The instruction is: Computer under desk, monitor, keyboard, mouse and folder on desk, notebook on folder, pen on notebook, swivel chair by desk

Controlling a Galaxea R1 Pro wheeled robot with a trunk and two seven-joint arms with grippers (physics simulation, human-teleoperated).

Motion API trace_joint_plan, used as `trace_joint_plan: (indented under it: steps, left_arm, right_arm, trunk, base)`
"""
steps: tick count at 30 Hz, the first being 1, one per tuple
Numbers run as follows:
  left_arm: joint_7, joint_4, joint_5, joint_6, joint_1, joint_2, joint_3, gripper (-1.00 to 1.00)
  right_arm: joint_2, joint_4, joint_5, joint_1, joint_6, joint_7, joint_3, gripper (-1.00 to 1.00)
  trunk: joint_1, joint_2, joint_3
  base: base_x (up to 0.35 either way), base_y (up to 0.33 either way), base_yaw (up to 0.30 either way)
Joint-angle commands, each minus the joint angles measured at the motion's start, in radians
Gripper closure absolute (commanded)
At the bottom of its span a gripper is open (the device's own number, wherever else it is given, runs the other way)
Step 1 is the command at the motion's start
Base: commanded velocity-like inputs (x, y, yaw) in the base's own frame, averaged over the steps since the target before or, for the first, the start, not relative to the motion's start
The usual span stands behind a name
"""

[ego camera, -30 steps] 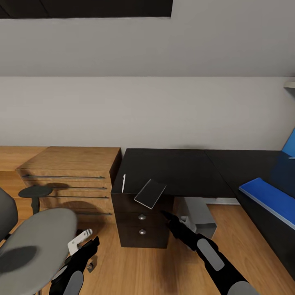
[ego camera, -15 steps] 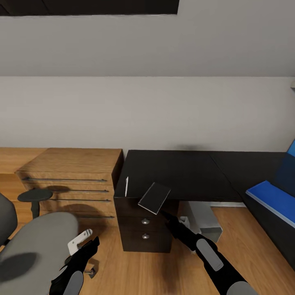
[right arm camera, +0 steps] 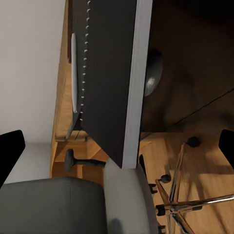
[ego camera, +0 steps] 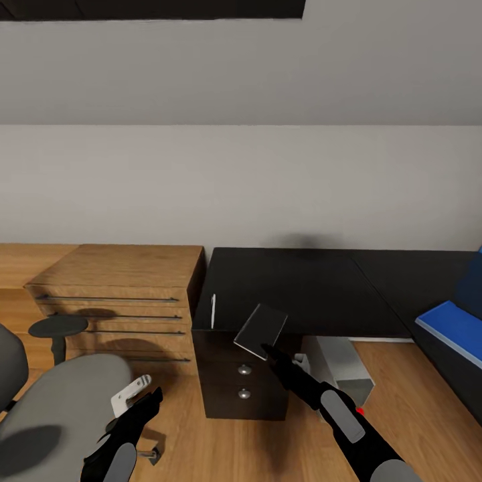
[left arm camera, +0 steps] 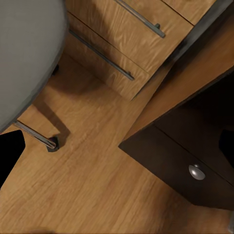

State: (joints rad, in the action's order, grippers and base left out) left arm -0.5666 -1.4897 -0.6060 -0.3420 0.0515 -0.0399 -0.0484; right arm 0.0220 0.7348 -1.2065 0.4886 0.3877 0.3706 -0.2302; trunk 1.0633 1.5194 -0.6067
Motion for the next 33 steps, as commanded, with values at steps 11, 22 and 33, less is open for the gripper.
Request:
trace_joint_plan:
  steps: [11, 22, 33]
  left_arm:
    - [-0.006, 0.005, -0.007, -0.002, 0.001, 0.0, -0.001, -1.0]
    - [-0.007, 0.006, -0.008, -0.002, 0.001, 0.0, -0.001, -1.0]
    - [-0.007, 0.008, -0.009, 0.0, 0.001, 0.0, -0.001, -1.0]
  right_arm:
    - [0.001, -0.001, -0.007, 0.001, 0.002, 0.001, -0.001, -1.0]
    - [0.001, -0.002, -0.007, 0.001, 0.002, 0.001, -0.002, -1.0]
    - [0.001, -0.003, -0.008, 0.001, 0.006, -0.001, -0.003, 1.0]
  trunk:
    - [0.0, 0.001, -0.001]
    - [0.0, 0.001, -0.001]
    - [0.0, 0.001, -0.001]
  base:
    - [0.085, 0.02, 0.0]
    - [0.034, 0.032, 0.0]
    - [0.022, 0.022, 0.0]
